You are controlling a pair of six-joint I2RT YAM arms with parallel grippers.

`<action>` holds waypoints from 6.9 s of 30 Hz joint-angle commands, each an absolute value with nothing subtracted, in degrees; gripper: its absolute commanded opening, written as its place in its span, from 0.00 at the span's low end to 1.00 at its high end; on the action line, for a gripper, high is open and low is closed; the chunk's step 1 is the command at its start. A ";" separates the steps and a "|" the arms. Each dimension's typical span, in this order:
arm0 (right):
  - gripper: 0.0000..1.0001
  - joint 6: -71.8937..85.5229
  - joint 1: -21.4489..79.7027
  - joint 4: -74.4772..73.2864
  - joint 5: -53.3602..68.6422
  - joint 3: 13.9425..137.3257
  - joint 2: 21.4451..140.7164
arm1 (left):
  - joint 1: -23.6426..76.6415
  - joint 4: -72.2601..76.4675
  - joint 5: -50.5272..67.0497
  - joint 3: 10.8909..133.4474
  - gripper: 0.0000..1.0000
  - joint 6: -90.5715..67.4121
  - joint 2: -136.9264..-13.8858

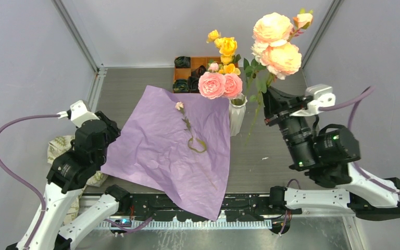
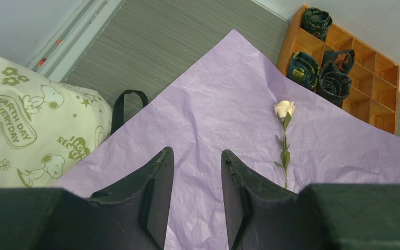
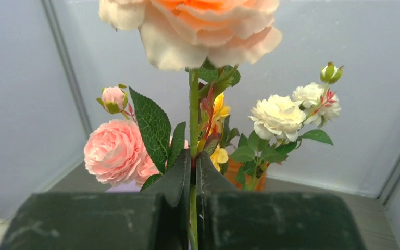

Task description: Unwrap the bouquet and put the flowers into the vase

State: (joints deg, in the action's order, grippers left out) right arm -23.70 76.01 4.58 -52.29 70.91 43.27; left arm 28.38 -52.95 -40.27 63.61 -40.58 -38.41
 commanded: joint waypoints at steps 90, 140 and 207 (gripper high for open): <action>0.99 16.85 45.15 -9.08 -29.55 55.85 21.10 | 29.11 -27.79 -8.75 60.46 0.29 -51.59 -82.59; 1.00 16.79 45.18 -14.60 -29.97 56.60 16.08 | 32.72 -34.27 -12.06 84.71 0.00 -46.35 -93.27; 1.00 15.56 45.16 -20.93 -31.22 62.05 12.30 | 71.36 19.40 -7.41 116.02 0.01 23.21 -94.57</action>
